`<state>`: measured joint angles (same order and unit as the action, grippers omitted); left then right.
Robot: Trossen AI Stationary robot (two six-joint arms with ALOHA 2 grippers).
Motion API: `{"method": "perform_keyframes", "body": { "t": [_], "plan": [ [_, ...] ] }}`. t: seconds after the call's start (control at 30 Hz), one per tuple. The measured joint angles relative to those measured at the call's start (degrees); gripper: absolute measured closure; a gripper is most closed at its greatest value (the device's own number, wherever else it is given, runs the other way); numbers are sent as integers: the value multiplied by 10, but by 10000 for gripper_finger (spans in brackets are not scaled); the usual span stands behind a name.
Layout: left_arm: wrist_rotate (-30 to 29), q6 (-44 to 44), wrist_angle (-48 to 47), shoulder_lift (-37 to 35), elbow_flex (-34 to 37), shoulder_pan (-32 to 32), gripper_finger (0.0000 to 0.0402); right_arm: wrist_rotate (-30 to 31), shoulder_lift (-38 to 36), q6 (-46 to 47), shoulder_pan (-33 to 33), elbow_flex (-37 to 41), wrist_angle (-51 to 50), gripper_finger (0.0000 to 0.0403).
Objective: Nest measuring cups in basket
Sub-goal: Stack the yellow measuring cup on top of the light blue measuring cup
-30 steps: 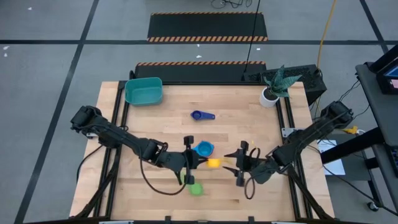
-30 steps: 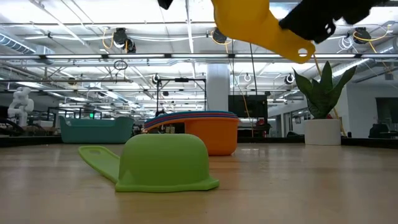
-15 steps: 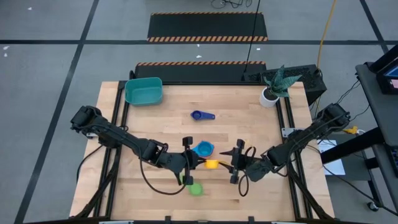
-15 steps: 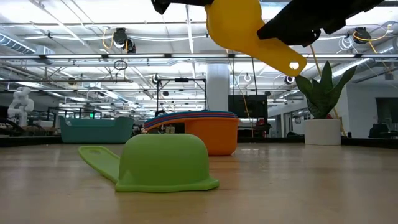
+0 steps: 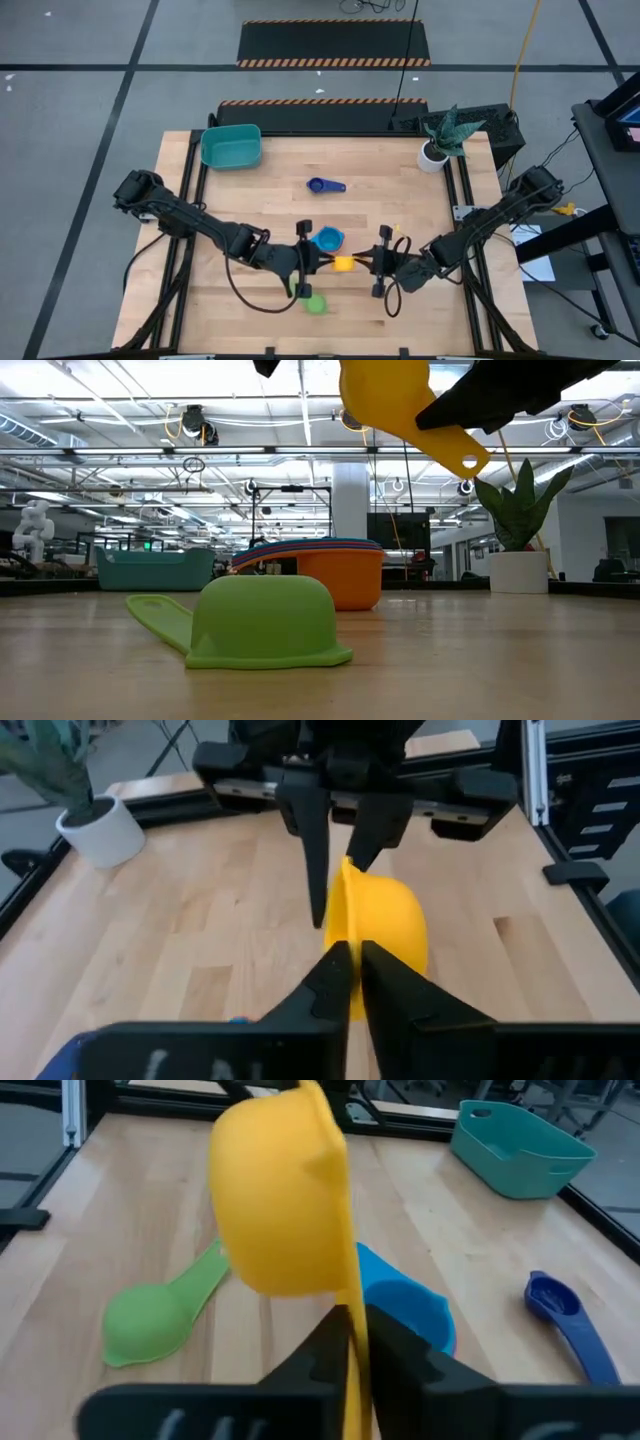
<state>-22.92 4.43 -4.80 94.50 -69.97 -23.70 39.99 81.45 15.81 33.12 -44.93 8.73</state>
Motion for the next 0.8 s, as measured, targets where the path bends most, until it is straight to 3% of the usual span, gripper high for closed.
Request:
{"method": "perform_keyframes", "body": {
  "t": [0.2, 0.43, 0.6, 0.8],
  "plan": [
    [-29, -46, 26, 0, 0, -17, 270, -11, -25, -17, 13, 0, -2, 397],
    [-132, -103, 28, -11, 0, -60, 162, -10, -85, -17, 49, 0, -4, 400],
    [-204, -98, 52, -41, 0, -85, 134, 27, -106, -22, 82, 0, 9, 400],
    [-204, -91, 128, -34, 0, -86, 131, 50, -107, -78, 99, 0, 95, 399]
  ]
}}
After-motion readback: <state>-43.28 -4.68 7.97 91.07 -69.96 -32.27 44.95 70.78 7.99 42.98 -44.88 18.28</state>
